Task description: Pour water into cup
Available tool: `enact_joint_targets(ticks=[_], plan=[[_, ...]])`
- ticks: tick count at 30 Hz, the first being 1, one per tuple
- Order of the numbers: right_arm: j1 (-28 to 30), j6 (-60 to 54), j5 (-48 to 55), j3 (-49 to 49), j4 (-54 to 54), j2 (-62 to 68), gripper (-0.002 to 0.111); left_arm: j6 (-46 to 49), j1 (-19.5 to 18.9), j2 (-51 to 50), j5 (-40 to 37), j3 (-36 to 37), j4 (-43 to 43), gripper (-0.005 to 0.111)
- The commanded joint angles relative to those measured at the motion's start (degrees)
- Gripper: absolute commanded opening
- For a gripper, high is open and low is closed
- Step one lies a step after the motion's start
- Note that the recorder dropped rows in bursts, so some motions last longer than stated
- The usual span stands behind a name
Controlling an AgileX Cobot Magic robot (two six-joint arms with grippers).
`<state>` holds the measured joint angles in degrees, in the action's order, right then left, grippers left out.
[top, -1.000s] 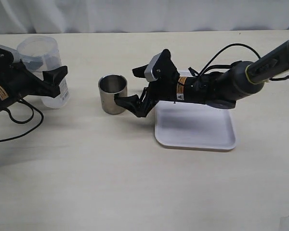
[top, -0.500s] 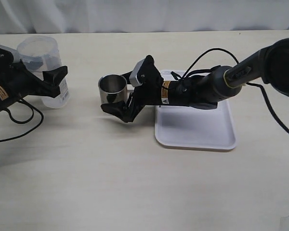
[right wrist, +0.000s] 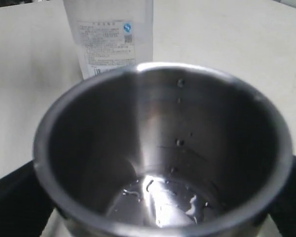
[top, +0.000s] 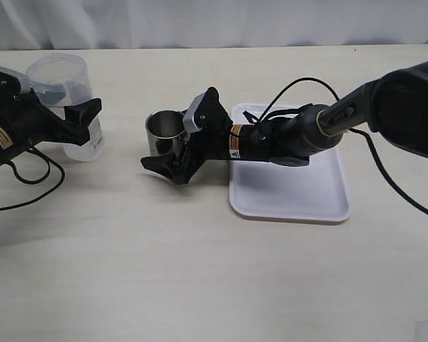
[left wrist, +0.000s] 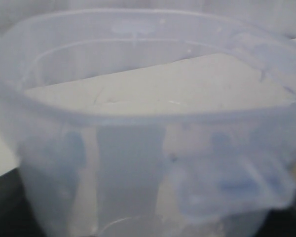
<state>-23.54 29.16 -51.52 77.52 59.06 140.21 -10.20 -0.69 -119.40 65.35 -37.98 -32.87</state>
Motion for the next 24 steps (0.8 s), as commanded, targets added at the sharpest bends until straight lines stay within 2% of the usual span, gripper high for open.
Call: enact_joint_targets(ticks=[1,19,24], plan=[[-0.1,0.0,-0.9,0.4,-0.7,0.1,0.11,-0.8,0.1,-0.2,-0.4,-0.1,-1.0,0.0],[-0.6,0.0,-1.0,0.4,-2.0,0.1,0.11,-0.8,0.1,-0.2,0.2,-0.1,-1.0,0.0],[-0.6,0.0,-4.4,0.4,-3.5,0.1,0.11,-0.8,0.1,-0.2,0.2,-0.1,-1.0,0.0]])
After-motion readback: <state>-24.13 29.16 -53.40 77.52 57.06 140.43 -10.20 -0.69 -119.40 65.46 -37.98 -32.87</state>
